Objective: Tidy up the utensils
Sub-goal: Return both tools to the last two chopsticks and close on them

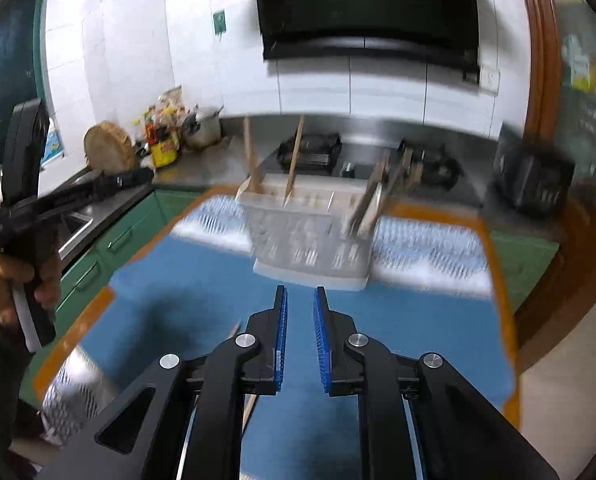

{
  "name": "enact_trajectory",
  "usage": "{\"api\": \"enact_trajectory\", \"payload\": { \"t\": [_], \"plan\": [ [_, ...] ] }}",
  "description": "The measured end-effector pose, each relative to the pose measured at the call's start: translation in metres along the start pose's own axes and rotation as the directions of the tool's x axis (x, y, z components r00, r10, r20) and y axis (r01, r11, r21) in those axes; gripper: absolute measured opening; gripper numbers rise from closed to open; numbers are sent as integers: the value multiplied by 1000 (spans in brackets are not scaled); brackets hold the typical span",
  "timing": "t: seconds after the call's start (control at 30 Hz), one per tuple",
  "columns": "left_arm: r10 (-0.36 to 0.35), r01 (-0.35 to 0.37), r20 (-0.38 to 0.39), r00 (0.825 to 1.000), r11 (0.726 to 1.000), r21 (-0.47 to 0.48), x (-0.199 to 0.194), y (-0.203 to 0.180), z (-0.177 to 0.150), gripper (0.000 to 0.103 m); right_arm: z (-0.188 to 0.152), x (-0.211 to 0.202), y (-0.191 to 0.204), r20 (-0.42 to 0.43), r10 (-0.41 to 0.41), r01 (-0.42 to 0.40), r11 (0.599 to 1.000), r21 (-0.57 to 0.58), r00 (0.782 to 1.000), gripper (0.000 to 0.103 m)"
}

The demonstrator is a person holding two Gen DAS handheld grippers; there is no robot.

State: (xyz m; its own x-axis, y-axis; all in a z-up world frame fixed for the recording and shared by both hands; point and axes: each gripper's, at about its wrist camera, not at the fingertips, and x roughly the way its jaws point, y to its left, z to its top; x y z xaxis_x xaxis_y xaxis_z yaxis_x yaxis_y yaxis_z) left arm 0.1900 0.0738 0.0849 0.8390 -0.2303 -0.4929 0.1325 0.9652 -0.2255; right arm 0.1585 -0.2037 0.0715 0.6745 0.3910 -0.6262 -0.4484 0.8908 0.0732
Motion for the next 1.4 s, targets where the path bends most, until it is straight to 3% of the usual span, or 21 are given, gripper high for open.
{"api": "enact_trajectory", "payload": {
  "t": [0.3,0.5,0.93,1.4],
  "plan": [
    [18,-22,-77,997,998,-54,-19,9,-85,43,-116,26,37,-134,59,-44,993,107,989,14],
    [47,-51,-108,993,998,-43,-24,4,-128,47,-153,47,56,-191,78,-50,987,151,979,14],
    [33,-53,-192,981,994,-99,-20,8,-180,47,-162,71,66,-213,18,15,988,154,977,14],
    [20,-33,-254,967,998,-46,-9,-18,-207,47,-162,81,67,-219,-21,53,989,141,975,7]
  ]
}}
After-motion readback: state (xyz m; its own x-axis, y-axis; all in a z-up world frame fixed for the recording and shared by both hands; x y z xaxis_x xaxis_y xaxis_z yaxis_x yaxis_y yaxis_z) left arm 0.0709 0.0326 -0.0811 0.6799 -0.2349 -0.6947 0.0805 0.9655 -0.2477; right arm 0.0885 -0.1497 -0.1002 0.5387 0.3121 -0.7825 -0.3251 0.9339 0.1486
